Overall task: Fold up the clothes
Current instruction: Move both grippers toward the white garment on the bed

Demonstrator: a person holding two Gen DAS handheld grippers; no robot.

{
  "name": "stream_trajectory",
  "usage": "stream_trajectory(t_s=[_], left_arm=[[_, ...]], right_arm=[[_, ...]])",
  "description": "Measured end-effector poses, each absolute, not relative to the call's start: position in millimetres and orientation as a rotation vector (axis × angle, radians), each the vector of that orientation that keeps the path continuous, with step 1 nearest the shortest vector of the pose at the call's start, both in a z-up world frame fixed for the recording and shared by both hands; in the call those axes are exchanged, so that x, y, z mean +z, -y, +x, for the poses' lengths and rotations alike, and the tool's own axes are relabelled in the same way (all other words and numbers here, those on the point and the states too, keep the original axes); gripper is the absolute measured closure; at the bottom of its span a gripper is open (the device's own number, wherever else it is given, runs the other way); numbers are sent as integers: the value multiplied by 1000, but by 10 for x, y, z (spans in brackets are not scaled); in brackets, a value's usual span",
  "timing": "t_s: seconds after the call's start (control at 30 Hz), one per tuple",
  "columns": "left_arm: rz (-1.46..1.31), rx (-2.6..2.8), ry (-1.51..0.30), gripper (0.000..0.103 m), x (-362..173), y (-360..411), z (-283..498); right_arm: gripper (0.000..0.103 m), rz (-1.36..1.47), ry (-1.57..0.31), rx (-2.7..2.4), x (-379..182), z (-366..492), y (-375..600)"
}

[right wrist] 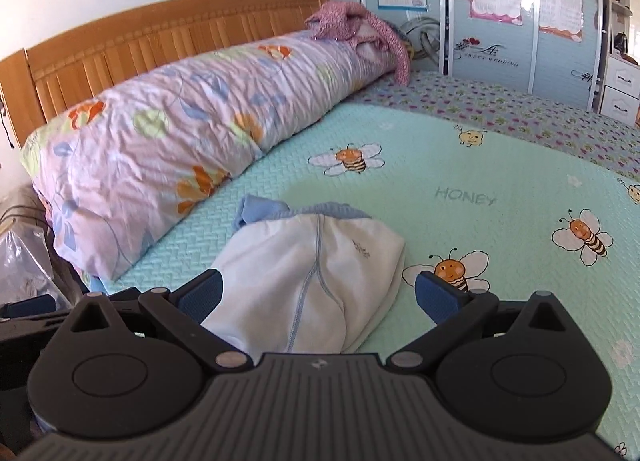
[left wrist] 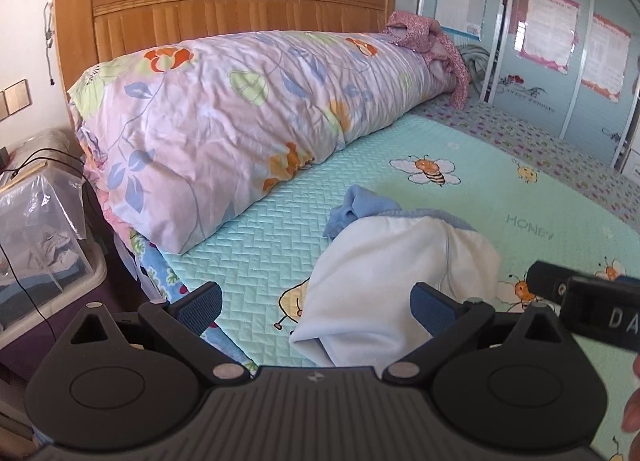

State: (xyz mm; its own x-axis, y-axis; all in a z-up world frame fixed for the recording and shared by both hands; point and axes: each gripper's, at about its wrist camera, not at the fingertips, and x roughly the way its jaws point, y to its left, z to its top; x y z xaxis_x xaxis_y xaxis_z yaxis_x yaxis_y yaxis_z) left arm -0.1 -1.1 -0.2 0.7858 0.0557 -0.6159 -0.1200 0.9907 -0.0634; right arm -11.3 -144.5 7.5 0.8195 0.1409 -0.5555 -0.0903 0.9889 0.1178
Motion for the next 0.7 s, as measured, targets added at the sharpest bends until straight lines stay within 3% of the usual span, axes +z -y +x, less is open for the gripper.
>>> stream_trajectory(t_s=[0.3, 0.43, 0.7], left_arm=[[-80, 55, -671, 0, 6, 96, 30], [-73, 48, -675, 0, -1, 66, 43], [-58, -4, -769, 0, -216, 165, 12]], right_arm=[[1, 94, -646, 141, 319, -16, 1612], [1, 85, -654, 162, 414, 123, 2229], [1, 54, -742, 150, 306, 94, 2463]])
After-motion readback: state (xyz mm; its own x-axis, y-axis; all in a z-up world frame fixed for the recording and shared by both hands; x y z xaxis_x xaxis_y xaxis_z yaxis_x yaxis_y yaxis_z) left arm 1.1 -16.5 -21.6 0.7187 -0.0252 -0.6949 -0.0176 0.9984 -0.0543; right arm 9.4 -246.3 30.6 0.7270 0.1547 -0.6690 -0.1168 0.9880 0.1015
